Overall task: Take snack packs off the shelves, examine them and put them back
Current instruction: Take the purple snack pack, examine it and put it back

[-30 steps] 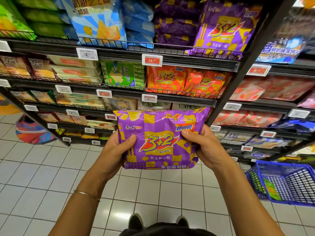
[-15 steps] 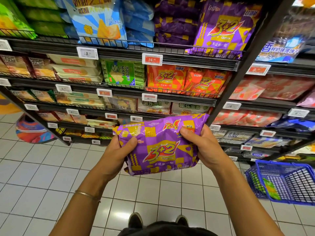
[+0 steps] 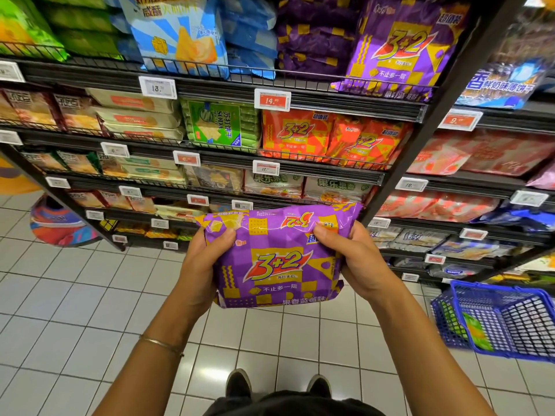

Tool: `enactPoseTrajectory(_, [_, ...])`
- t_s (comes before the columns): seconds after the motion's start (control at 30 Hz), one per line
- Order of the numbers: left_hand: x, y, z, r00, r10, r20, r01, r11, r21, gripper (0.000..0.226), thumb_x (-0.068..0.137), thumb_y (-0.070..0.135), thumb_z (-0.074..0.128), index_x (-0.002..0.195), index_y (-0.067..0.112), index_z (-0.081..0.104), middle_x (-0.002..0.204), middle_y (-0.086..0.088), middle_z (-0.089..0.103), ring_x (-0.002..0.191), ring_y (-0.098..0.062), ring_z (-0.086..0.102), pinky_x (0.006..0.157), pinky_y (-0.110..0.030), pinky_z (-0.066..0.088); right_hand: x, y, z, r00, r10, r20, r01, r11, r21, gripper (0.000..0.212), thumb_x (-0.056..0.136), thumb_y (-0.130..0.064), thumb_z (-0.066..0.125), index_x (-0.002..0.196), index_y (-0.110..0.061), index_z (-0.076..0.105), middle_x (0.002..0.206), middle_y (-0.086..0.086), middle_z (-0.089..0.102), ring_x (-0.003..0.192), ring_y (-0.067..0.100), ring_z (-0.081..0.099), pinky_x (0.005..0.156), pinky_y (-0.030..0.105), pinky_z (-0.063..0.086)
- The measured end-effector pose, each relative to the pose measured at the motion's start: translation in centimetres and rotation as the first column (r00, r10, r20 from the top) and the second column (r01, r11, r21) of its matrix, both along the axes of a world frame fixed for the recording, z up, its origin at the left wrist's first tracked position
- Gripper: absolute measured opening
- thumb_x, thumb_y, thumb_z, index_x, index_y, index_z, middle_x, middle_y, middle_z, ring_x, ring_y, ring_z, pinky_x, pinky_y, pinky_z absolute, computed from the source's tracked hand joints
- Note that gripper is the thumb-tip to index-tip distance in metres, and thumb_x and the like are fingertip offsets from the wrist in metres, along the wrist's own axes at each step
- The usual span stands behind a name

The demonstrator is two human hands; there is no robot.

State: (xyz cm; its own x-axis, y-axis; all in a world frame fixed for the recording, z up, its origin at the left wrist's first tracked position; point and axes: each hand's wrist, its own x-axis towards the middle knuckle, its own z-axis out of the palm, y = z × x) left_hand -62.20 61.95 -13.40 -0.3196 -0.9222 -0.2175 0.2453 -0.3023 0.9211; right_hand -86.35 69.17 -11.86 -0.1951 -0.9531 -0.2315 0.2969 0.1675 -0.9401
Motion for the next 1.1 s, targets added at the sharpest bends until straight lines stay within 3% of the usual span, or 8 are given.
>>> enactPoseTrajectory(0.1, [0.0,0.3,-0.1,1.0,-0.02,0.01,0.02,1.0,0.011,0.059,0.085,0.04,0.067,0.134,0.007,0.06,0.12,-0.016,0.076,0.104,-0.035,0.075,0.087,-0.046,0.062,0.1,0.0,-0.3,1.0,0.004,0.03,-0.004,1.0,0.011,0.054,0.075,-0.035,0.084,0.12,-0.008,0.068,0.113,0.017,0.077,0.101,0.038,0.076,0.083,0.044,0.063])
enactPoseTrajectory(0.2, [0.1,0.6,-0.5,1.0,-0.023,-0.009,0.023,0.998,0.061,0.045,0.088,0.041,0.06,0.123,0.014,0.067,0.113,-0.011,0.079,0.096,-0.028,0.078,0.075,-0.038,0.064,0.2,0.0,-0.7,0.997,-0.013,0.077,0.01,0.999,0.039,0.051,0.08,-0.029,0.078,0.124,-0.006,0.065,0.115,0.017,0.077,0.102,0.037,0.075,0.083,0.044,0.062])
enactPoseTrajectory(0.33, [0.2,0.6,-0.8,1.0,-0.016,-0.025,0.019,0.994,0.104,0.044,0.09,0.039,0.064,0.122,0.01,0.068,0.108,-0.011,0.08,0.092,-0.03,0.079,0.07,-0.037,0.064,0.3,0.1,-0.8,0.997,0.015,0.074,-0.019,0.998,0.059,0.052,0.081,-0.029,0.078,0.125,-0.005,0.066,0.115,0.018,0.076,0.102,0.035,0.076,0.08,0.04,0.062])
enactPoseTrajectory(0.53, [0.2,0.2,-1.0,1.0,0.009,-0.03,-0.003,0.984,0.177,0.043,0.088,0.044,0.066,0.119,0.015,0.069,0.112,-0.013,0.079,0.096,-0.035,0.078,0.074,-0.043,0.066,0.4,-0.4,-0.8,0.999,0.032,0.007,-0.032,0.992,0.12,0.068,0.069,-0.046,0.086,0.124,-0.01,0.067,0.113,0.015,0.078,0.102,0.035,0.076,0.087,0.045,0.061])
enactPoseTrajectory(0.7, [0.3,-0.1,-0.9,0.997,0.018,-0.076,0.006,0.951,0.309,0.051,0.088,0.049,0.072,0.123,0.013,0.074,0.12,-0.018,0.076,0.102,-0.039,0.077,0.076,-0.049,0.064,0.3,-0.9,-0.8,0.998,0.059,0.013,-0.06,0.986,0.154,0.06,0.081,-0.048,0.079,0.127,-0.013,0.066,0.117,0.013,0.077,0.104,0.032,0.076,0.087,0.044,0.062])
enactPoseTrajectory(0.87, [0.7,-1.0,-1.1,0.985,0.039,-0.165,0.034,0.906,0.422,0.044,0.086,0.055,0.067,0.107,0.02,0.084,0.121,-0.015,0.076,0.102,-0.039,0.077,0.076,-0.054,0.063,0.2,-0.7,-1.5,0.989,0.129,0.066,-0.141,0.963,0.23,0.054,0.091,-0.056,0.069,0.127,-0.016,0.069,0.122,0.013,0.075,0.11,0.032,0.074,0.092,0.045,0.061])
enactPoseTrajectory(1.0, [1.2,-1.8,-0.9,0.969,-0.002,-0.245,0.119,0.879,0.462,0.057,0.095,0.064,0.057,0.124,0.02,0.077,0.132,-0.014,0.072,0.116,-0.04,0.072,0.083,-0.056,0.062,0.9,-0.5,-2.4,0.993,0.115,-0.004,-0.106,0.925,0.366,0.054,0.086,-0.057,0.067,0.123,-0.018,0.071,0.11,0.009,0.079,0.095,0.028,0.078,0.085,0.041,0.063])
enactPoseTrajectory(1.1, [1.9,-2.1,-0.5,0.94,-0.061,-0.336,0.205,0.887,0.414,0.064,0.099,0.06,0.051,0.143,0.016,0.064,0.145,-0.016,0.063,0.13,-0.041,0.063,0.092,-0.058,0.058,0.8,-0.6,-2.3,0.998,0.019,0.061,-0.041,0.923,0.382,0.045,0.082,-0.056,0.07,0.11,-0.022,0.078,0.105,0.011,0.08,0.085,0.027,0.079,0.071,0.037,0.065])
